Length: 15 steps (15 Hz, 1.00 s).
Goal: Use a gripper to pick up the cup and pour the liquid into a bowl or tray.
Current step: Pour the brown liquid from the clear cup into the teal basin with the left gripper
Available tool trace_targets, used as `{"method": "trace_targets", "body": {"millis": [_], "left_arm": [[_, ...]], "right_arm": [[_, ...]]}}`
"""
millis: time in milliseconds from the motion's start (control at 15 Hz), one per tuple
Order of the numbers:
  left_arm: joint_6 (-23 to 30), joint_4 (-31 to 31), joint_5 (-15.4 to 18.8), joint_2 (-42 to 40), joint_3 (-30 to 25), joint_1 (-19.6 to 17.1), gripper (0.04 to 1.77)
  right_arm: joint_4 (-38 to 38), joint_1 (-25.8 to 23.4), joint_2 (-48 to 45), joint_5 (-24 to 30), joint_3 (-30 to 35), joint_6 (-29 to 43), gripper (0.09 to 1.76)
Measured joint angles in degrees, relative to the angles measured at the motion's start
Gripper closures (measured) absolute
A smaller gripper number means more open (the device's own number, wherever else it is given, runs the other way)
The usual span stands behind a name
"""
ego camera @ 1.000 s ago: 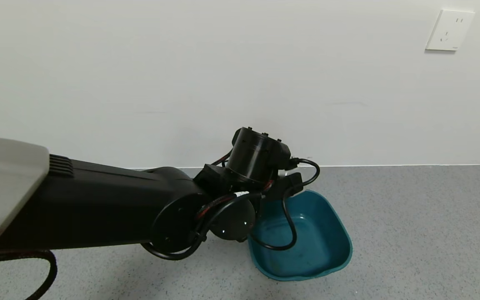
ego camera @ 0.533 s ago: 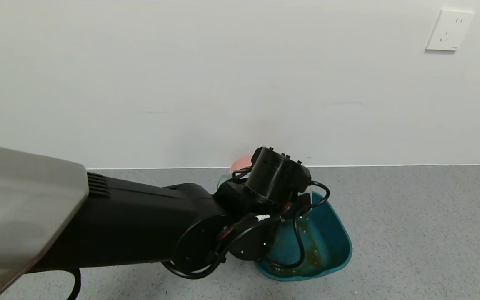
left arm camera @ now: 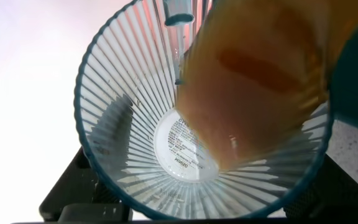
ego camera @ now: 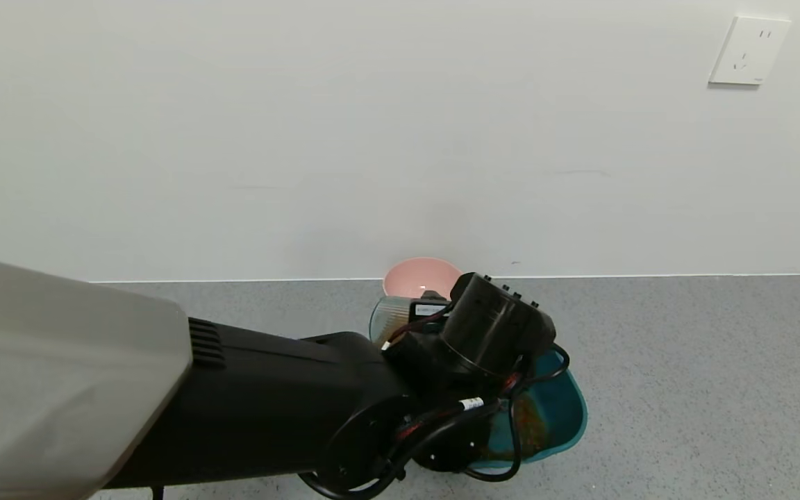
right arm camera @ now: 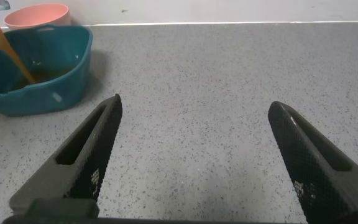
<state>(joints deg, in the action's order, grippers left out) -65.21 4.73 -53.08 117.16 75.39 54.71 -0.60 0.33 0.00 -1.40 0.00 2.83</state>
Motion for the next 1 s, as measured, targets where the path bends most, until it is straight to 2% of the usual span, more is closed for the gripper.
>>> {"method": "trace_targets", "body": {"millis": [400, 1000], "left_arm": [[-7.31, -0.2, -2.88, 0.37, -0.06, 1.01, 0.49], [-16.82, -0.82, -4.33, -0.05, -1.27, 1.35, 0.49]], "right_arm": [[0.0, 0.0, 0.0, 0.0, 0.0, -0.02, 0.14], [0.0, -0.02, 0.0, 0.0, 0.0, 0.0, 0.14]]}}
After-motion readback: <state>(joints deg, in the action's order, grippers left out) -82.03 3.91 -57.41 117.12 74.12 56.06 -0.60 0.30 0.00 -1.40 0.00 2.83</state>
